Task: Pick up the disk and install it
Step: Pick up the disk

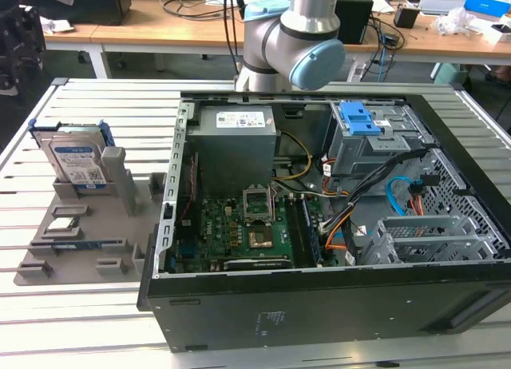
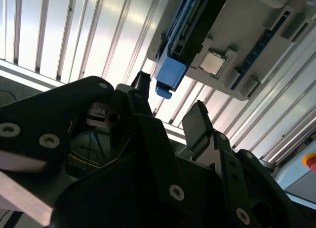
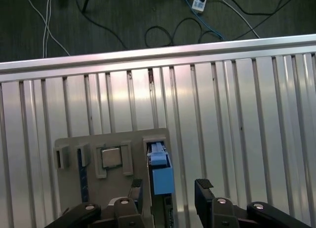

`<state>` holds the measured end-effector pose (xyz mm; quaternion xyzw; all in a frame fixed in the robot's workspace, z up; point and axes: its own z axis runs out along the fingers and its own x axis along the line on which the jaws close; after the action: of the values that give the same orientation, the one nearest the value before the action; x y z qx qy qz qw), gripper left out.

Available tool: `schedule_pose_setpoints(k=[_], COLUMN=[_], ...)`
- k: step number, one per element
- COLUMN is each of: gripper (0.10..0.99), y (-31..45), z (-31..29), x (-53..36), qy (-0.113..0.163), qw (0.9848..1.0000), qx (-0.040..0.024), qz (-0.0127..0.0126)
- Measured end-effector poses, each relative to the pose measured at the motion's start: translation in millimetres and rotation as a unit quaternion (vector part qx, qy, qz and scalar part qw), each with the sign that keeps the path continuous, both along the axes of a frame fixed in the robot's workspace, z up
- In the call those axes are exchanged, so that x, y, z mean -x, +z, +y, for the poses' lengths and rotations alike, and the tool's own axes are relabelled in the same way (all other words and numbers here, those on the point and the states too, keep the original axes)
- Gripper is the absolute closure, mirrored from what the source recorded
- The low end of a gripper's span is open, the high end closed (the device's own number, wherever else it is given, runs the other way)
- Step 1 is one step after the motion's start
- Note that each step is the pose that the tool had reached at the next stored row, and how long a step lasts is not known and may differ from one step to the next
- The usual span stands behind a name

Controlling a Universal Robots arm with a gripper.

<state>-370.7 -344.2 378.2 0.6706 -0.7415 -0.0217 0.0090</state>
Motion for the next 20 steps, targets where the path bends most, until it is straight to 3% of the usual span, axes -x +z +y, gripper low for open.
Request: schedule_pose_setpoints(k=[9, 11, 20], gripper=[0.545, 0.545, 0.545], y=[-5.4, -15.8, -19.6], z=[0.0, 0.0, 0.0], x=[-4.0, -4.2, -4.2], qy=[0.001, 0.001, 0.001], qw=[1.0, 1.0, 1.0], qx=[0.0019, 0.0019, 0.002], qz=[0.0001, 0.0, 0.0])
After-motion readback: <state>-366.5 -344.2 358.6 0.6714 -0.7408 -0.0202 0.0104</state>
